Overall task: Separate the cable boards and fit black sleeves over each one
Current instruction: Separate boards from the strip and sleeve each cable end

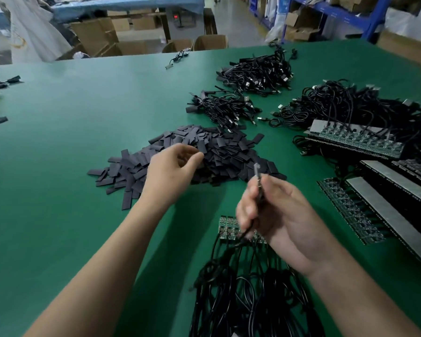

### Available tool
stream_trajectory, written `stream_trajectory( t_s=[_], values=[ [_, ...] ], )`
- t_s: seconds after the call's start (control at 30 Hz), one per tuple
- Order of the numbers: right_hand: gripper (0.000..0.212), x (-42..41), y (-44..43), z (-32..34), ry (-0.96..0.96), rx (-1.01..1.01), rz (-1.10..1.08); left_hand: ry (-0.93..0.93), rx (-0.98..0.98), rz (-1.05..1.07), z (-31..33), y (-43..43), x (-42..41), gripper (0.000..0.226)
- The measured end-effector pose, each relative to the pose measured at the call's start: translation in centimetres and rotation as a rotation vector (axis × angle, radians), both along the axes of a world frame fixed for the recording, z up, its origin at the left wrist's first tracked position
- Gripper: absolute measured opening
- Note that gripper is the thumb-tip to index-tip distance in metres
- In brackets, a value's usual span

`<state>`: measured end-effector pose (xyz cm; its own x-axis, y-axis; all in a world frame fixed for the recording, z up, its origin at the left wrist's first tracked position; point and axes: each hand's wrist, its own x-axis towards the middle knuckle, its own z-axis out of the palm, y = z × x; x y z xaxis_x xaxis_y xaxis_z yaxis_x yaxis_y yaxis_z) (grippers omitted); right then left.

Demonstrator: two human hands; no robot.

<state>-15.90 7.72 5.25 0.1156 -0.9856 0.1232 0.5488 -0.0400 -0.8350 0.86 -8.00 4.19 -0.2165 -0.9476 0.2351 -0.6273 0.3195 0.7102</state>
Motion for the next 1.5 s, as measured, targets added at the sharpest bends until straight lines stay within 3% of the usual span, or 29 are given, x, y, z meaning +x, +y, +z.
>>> stream_trajectory(
  t_s=[0.1, 0.2, 0.3, 0.43, 0.6, 0.7, 0.83, 0.9, 1.17, 1.37, 1.5],
  values=[
    [0.025, -1.7, 0.1, 0.1, -0.235, -0.006, 0.074, -0.184, -0.065, 0.114, -0.5, -2.7, -1.6, 0.037],
    [0.025, -3.0, -0.1, 0.0, -0.282, 0.027, 0.071, -0.397, -0.099, 0.141, -0.9, -4.3, -2.8, 0.052],
    [0.028, -3.1, -0.4, -0.4, -0.073, 0.110, -0.028, -0.525, -0.131, 0.175, -0.7, -5.1, -3.4, 0.056],
    [0.033, -2.0, -0.6, -1.0, 0.245, 0.187, -0.125, -0.586, -0.125, 0.170, -0.4, -5.1, -3.5, 0.039],
    [0.037, -0.8, -0.9, -1.7, 0.425, 0.175, -0.187, -0.500, -0.168, 0.195, 0.5, -3.7, -3.0, 0.027],
    [0.030, -0.7, -1.0, -1.9, 0.497, 0.156, -0.208, -0.344, -0.179, 0.188, 0.8, -2.3, -2.0, 0.024],
    [0.030, -0.9, -1.0, -2.1, 0.608, 0.127, -0.243, -0.031, -0.147, -0.038, 0.7, 0.9, -0.4, 0.023],
    [0.030, -0.9, -0.9, -2.2, 0.681, 0.109, -0.268, 0.038, -0.155, -0.154, 0.2, 3.4, 0.5, 0.025],
    [0.039, -1.1, -1.0, -2.6, 0.864, 0.042, -0.297, 0.149, -0.195, -0.318, -1.6, 7.4, 2.9, 0.025],
    [0.031, -1.3, -1.0, -2.8, 0.932, 0.041, -0.269, 0.111, -0.149, -0.377, -2.7, 6.9, 3.2, 0.024],
    [0.037, -1.0, -0.9, -2.8, 0.991, 0.020, -0.260, 0.114, -0.151, -0.402, -2.9, 6.5, 3.4, 0.021]
  ],
)
